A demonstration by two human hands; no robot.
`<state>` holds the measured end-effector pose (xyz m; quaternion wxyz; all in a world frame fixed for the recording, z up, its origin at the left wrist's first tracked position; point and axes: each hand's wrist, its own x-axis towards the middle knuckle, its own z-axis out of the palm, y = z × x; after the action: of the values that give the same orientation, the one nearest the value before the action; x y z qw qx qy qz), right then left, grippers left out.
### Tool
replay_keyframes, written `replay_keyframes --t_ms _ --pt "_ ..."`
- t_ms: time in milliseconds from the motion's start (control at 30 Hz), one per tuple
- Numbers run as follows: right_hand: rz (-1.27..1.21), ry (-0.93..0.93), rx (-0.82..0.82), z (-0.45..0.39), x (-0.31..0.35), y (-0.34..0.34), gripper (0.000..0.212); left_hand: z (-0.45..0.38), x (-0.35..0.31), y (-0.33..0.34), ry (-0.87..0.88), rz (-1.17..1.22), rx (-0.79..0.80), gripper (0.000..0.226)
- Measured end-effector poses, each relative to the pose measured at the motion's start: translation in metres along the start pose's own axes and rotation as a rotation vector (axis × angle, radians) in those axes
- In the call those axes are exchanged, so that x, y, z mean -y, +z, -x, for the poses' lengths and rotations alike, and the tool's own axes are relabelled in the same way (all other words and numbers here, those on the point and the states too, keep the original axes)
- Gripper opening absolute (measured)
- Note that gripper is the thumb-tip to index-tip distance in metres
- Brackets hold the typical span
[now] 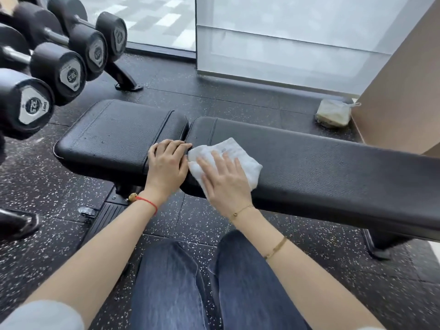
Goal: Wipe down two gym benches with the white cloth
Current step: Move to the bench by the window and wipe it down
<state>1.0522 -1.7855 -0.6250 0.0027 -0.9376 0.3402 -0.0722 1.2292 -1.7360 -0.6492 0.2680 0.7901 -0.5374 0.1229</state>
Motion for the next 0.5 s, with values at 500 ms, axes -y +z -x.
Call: replay_keyframes --t_ms 500 --pt "-0.073 0.082 -0.057 0.031 -0.048 -0.005 0.047 -0.001 -0.002 -0.004 -0.005 -0.002 0.035 0.033"
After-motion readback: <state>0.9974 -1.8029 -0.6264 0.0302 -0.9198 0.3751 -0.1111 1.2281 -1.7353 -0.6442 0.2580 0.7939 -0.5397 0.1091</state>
